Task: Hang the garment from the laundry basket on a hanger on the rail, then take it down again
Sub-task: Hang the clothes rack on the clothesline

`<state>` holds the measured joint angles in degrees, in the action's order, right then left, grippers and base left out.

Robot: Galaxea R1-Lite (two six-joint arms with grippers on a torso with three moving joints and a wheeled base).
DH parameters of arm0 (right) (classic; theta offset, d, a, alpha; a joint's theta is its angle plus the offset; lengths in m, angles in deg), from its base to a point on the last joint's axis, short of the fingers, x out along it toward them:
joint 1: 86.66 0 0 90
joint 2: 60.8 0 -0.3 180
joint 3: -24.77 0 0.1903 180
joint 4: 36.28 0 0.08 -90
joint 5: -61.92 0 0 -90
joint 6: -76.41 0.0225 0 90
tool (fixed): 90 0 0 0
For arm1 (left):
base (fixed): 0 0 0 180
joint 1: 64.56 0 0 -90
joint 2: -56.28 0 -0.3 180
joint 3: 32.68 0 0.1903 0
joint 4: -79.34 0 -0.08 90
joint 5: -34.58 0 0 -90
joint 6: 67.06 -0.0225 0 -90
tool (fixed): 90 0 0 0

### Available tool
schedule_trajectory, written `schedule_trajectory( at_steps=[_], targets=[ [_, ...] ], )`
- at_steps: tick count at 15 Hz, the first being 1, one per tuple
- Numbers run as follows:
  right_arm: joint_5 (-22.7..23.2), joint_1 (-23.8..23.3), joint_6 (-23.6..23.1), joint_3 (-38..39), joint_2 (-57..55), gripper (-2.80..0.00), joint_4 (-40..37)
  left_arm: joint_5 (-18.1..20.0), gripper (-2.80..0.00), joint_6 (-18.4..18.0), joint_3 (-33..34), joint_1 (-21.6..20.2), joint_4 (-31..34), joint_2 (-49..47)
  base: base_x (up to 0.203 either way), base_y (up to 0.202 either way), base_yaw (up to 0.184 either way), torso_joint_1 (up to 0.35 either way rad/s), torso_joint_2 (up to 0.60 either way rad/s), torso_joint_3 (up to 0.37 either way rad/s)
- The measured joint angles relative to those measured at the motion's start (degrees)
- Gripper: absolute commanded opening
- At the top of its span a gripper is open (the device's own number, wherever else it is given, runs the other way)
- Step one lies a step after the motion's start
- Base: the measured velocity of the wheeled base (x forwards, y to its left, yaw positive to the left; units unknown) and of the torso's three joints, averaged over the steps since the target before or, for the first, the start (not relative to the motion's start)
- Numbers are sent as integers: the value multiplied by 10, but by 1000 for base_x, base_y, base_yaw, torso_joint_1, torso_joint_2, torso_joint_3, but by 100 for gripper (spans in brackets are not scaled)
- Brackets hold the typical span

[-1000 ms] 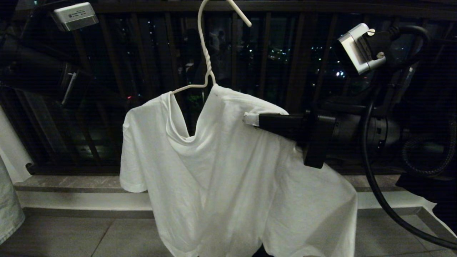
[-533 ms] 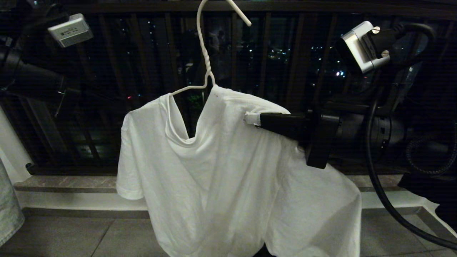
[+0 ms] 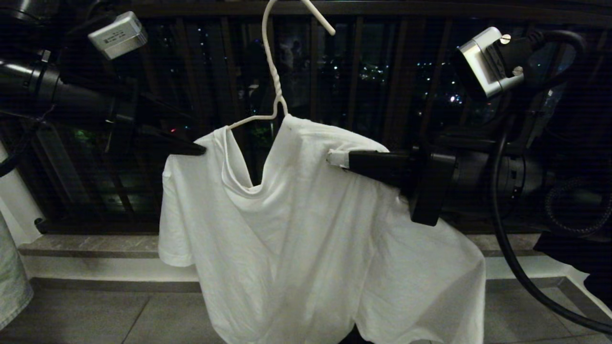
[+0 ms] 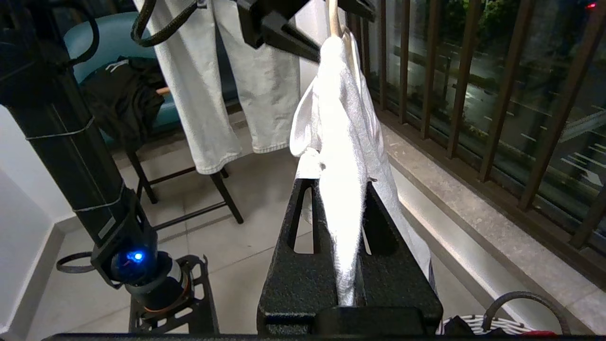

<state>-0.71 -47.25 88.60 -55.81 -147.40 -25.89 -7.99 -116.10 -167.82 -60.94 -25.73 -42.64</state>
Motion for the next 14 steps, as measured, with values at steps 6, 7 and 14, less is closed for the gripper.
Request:
schedule_trajectory(
  at_steps=[6, 7, 14],
  targets=[
    [0, 0, -1, 0, -2, -280, -1, 20, 0, 0, 2, 33, -19, -21, 0, 0, 0, 0, 0, 0],
    [0, 0, -1, 0, -2, -280, 0, 20, 0, 1, 2, 39, -30, -27, 0, 0, 0, 0, 0, 0],
    [0, 0, -1, 0, -3, -280, 0, 27, 0, 4, 1, 69, -66, -63, 0, 0, 0, 0, 0, 0]
  ],
)
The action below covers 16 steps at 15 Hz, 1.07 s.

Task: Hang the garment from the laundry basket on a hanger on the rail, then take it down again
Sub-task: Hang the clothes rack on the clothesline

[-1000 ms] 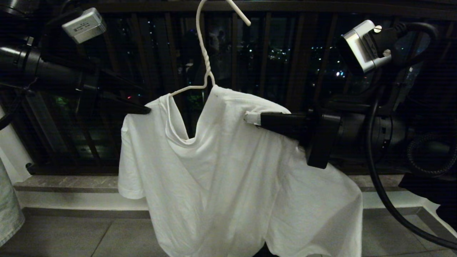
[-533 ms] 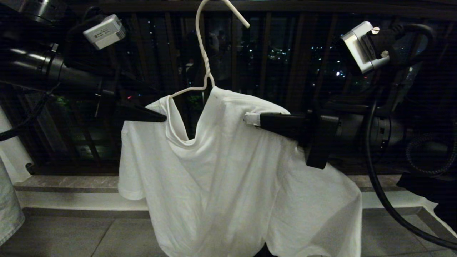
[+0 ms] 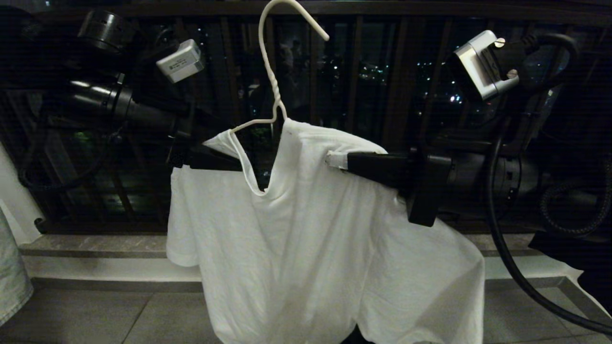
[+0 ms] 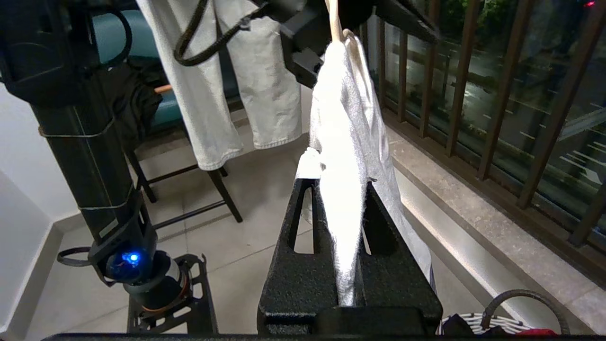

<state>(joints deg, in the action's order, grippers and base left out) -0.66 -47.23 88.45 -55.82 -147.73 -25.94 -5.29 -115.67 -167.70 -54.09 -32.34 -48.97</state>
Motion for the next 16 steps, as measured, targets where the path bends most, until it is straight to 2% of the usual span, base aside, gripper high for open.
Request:
schedule_trajectory(
  at_steps=[6, 7, 16],
  targets=[
    [0, 0, 0, -1, 0, -280, 0, 3, 0, 15, 0, 18, -2, -6, 0, 0, 0, 0, 0, 0],
    [0, 0, 0, -1, 0, -280, 0, 3, -280, 16, 0, 19, -2, -6, 0, 0, 0, 0, 0, 0],
    [-1, 0, 0, -2, 0, -280, 0, 7, -280, 13, 0, 20, -2, -9, 0, 0, 0, 0, 0, 0]
  ],
)
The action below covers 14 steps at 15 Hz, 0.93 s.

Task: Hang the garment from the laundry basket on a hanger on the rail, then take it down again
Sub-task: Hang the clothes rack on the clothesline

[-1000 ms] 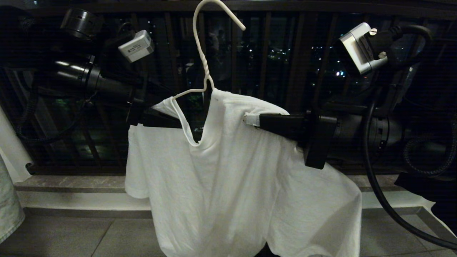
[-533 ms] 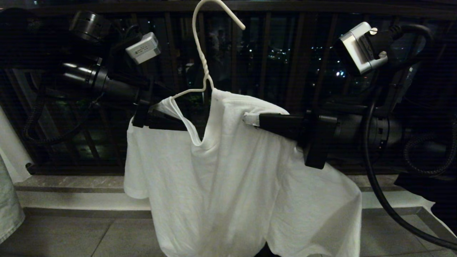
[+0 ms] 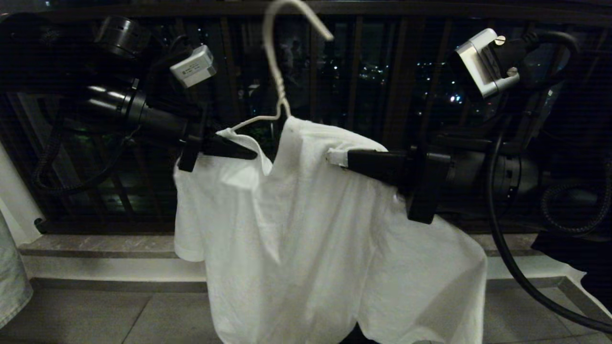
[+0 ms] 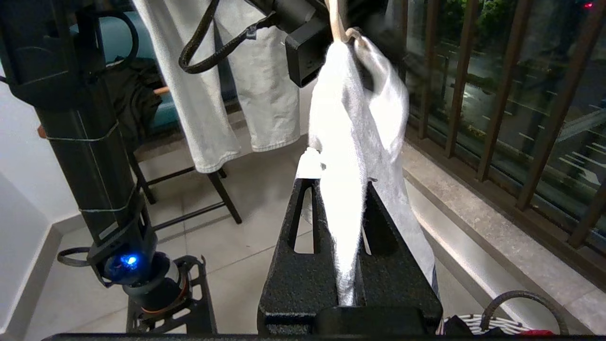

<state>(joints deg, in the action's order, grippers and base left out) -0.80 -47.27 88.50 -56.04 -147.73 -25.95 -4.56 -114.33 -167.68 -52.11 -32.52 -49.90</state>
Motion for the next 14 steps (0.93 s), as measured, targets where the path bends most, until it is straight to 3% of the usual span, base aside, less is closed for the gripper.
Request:
schedule_trajectory(
  at_steps=[6, 7, 8, 14],
  targets=[
    [1, 0, 0, -1, 0, -280, 1, 0, -280, 4, 0, -1, -1, 1, 0, 0, 0, 0, 0, 0],
    [1, 0, 0, 0, 0, -25, 1, 0, -280, 8, 0, -1, -1, 1, 0, 0, 0, 0, 0, 0],
    [2, 0, -1, 0, 0, 0, 2, 0, -280, 8, 0, -1, -1, 2, 0, 0, 0, 0, 0, 0],
    [-4, -11, -20, -2, -3, 0, 2, 21, -280, 48, -1, -1, -39, -1, 0, 0, 0, 0, 0, 0]
  ],
)
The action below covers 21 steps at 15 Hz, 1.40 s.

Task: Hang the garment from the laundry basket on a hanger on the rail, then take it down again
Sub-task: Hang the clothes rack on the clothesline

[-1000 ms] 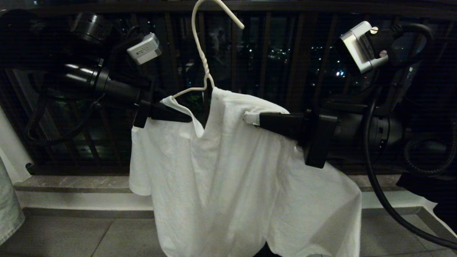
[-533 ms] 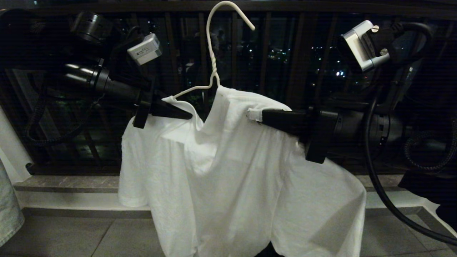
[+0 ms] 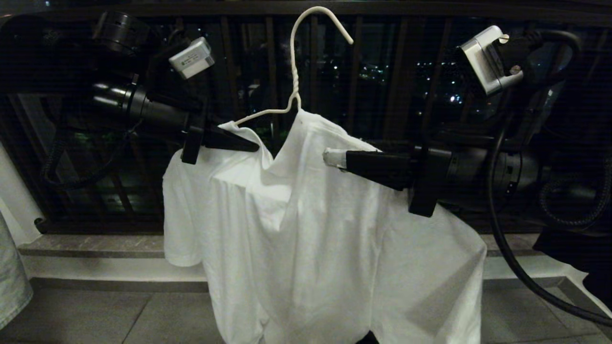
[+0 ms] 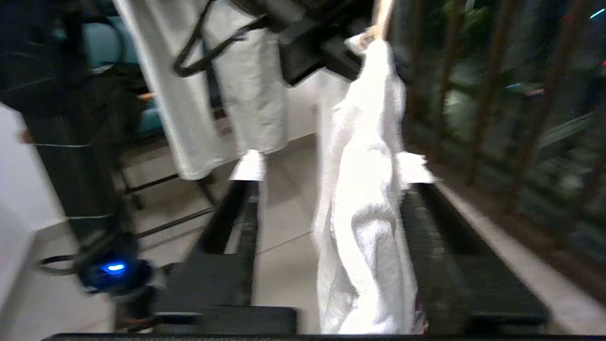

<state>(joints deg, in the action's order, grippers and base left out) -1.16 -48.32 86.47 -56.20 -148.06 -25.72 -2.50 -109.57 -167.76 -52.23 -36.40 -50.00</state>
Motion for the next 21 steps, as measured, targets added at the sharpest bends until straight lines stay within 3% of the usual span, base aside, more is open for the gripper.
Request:
schedule_trajectory(
  at_steps=[4, 10, 18, 19, 21],
  targets=[
    [-29, -29, -8, -15, 2, 0, -2, 2, -280, 25, 0, -3, -2, 3, 0, 0, 0, 0, 0, 0],
    [-32, -87, -10, -25, 37, 0, -13, 1, -280, 60, 0, -11, -18, 13, 0, 0, 0, 0, 0, 0],
    [-33, -113, -21, -52, 62, 0, -84, -2, -280, 103, 1, -31, -27, 28, 0, 0, 0, 0, 0, 0],
    [-34, -114, -21, -58, 60, -280, -96, -2, -280, 119, 3, -32, -27, 31, 0, 0, 0, 0, 0, 0],
    [-34, -115, -21, -70, 57, -280, -122, -1, -280, 137, 14, -34, -26, 39, 0, 0, 0, 0, 0, 0]
  ],
)
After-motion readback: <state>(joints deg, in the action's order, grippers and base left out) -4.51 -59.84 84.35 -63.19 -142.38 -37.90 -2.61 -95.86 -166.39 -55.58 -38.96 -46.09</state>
